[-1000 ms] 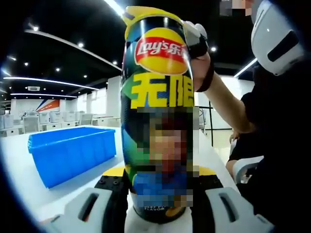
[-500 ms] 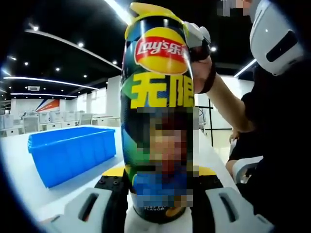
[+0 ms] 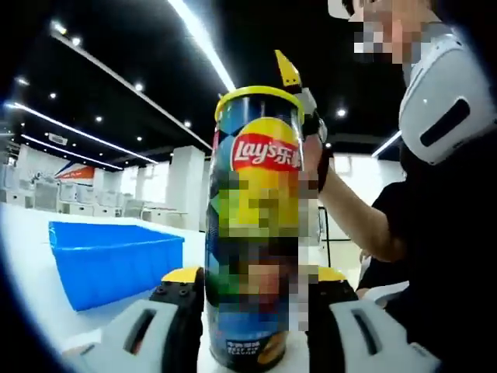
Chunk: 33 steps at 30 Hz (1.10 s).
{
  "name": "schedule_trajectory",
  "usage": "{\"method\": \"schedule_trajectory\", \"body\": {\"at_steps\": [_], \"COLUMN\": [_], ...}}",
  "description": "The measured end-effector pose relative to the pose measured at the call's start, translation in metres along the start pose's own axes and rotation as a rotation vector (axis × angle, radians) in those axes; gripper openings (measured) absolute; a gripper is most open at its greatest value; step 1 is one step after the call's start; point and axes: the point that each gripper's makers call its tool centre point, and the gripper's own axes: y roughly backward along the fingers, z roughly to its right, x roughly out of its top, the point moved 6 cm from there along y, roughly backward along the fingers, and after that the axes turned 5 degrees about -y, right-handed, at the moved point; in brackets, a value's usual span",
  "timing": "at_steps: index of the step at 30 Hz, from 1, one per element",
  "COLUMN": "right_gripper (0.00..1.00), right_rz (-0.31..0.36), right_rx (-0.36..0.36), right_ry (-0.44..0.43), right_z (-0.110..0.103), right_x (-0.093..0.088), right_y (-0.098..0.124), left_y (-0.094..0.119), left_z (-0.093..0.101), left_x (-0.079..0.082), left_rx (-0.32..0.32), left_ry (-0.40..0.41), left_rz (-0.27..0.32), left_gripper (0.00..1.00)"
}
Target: Open the lid of the chip container on the table, take out the chips, place them into the box in front of the container, and close the lid
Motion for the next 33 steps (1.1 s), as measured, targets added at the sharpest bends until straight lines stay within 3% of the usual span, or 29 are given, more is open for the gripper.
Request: {"method": "schedule_trajectory", "body": {"at_steps": [1, 8, 10, 15, 18, 20, 24, 27, 30, 33], "right_gripper": [0.97, 0.97, 0.97, 0.97, 0.97, 0.97, 0.97, 0.97, 0.97, 0.97], "right_rz": [-0.039, -0.245, -0.249, -0.208, -0.191, -0.19, -0.219, -0.244, -0.284, -0.3], "right_rx": [0.008, 0.027, 0.02, -0.046, -0.116, -0.161, -0.242, -0.284, -0.338, -0.353], "right_ry": [0.001, 0.131, 0.141, 0.126, 0.124, 0.181, 0.229, 0.239, 0.193, 0.188], "right_z": [-0.002, -0.012, -0.012, 0.005, 0.023, 0.035, 0.064, 0.088, 0.112, 0.129], "right_x": [-0.005, -0.037, -0.037, -0.018, -0.004, 0.0, -0.002, -0.014, -0.03, -0.046], "right_y": [0.001, 0.011, 0.013, 0.022, 0.031, 0.037, 0.048, 0.056, 0.065, 0.07], "left_y": [0.0, 0.006, 0.012, 0.035, 0.057, 0.073, 0.096, 0.1, 0.093, 0.081], "left_z": [0.001, 0.0, 0.0, -0.005, -0.02, -0.034, -0.071, -0.098, -0.119, -0.141], "left_x": [0.0, 0.006, 0.009, 0.021, 0.03, 0.039, 0.06, 0.078, 0.076, 0.058], "left_rx": [-0.006, -0.015, -0.017, 0.01, 0.093, 0.15, 0.308, 0.416, 0.466, 0.499], "left_ry": [-0.005, 0.03, 0.034, 0.076, 0.054, 0.045, 0.023, 0.02, -0.012, -0.062], "left_rz": [-0.002, 0.019, 0.021, -0.006, -0.037, -0.046, -0.046, -0.005, -0.025, -0.091], "left_gripper": [0.54, 0.59, 0.63, 0.86, 0.92, 0.95, 0.95, 0.95, 0.95, 0.95]}}
